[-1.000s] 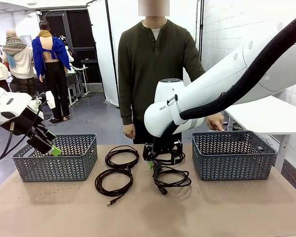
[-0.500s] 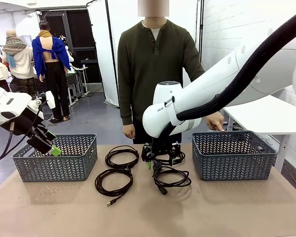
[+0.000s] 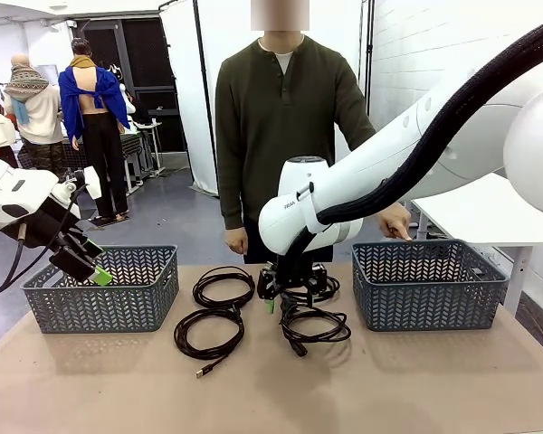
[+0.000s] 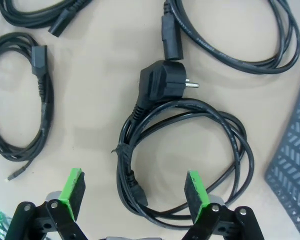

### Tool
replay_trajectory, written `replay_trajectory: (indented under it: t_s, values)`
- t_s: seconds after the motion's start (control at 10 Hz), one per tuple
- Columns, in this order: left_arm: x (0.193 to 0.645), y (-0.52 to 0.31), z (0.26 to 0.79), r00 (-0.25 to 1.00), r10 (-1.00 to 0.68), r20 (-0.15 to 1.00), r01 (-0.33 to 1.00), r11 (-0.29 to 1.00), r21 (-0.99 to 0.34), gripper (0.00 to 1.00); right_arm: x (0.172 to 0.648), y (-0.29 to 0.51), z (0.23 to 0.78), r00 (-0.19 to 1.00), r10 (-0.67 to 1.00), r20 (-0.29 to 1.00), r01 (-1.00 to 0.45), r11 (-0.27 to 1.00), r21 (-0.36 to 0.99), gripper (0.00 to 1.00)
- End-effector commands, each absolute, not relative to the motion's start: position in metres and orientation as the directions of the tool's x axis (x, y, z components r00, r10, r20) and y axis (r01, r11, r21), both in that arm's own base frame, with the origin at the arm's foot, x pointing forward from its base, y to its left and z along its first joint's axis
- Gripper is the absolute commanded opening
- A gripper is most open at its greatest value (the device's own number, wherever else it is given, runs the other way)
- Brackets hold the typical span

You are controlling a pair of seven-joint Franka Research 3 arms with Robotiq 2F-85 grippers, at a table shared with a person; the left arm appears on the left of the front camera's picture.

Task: Organize the cables according to human instructions.
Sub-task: Pick up a bundle of cables and place it in the basket indicated by the human.

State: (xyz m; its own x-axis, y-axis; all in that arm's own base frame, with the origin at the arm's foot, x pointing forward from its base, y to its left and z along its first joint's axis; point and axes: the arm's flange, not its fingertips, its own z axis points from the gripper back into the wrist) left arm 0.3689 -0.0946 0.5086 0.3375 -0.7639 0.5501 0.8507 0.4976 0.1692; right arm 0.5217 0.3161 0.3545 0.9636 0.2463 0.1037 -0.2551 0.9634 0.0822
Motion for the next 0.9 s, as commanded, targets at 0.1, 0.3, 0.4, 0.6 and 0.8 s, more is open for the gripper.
replay_trajectory:
  t_s: [0.1, 0.3, 0.4, 0.6, 0.8]
  values:
    - [0.37, -0.092, 0.508, 0.331, -0.76, 0.56, 0.857, 0.49, 0.158, 1.0, 0.527, 0.323, 0.343, 0.972, 0.219, 0.08, -0.224, 0.973, 0.055, 1.0]
    - [0.37, -0.092, 0.508, 0.331, -0.76, 0.56, 0.857, 0.49, 0.158, 1.0, 0.526, 0.326, 0.337, 0.979, 0.189, 0.077, -0.193, 0.98, 0.047, 1.0]
    - [0.37, -0.092, 0.508, 0.331, -0.76, 0.56, 0.857, 0.49, 0.158, 1.0, 0.526, 0.327, 0.334, 0.98, 0.182, 0.083, -0.186, 0.982, 0.04, 1.0]
    - [0.37, -0.092, 0.508, 0.331, -0.76, 0.56, 0.857, 0.49, 0.158, 1.0, 0.527, 0.324, 0.329, 0.982, 0.174, 0.076, -0.177, 0.984, 0.034, 1.0]
    - [0.37, -0.092, 0.508, 0.331, -0.76, 0.56, 0.857, 0.49, 0.158, 1.0, 0.529, 0.322, 0.324, 0.984, 0.163, 0.068, -0.165, 0.986, 0.022, 1.0]
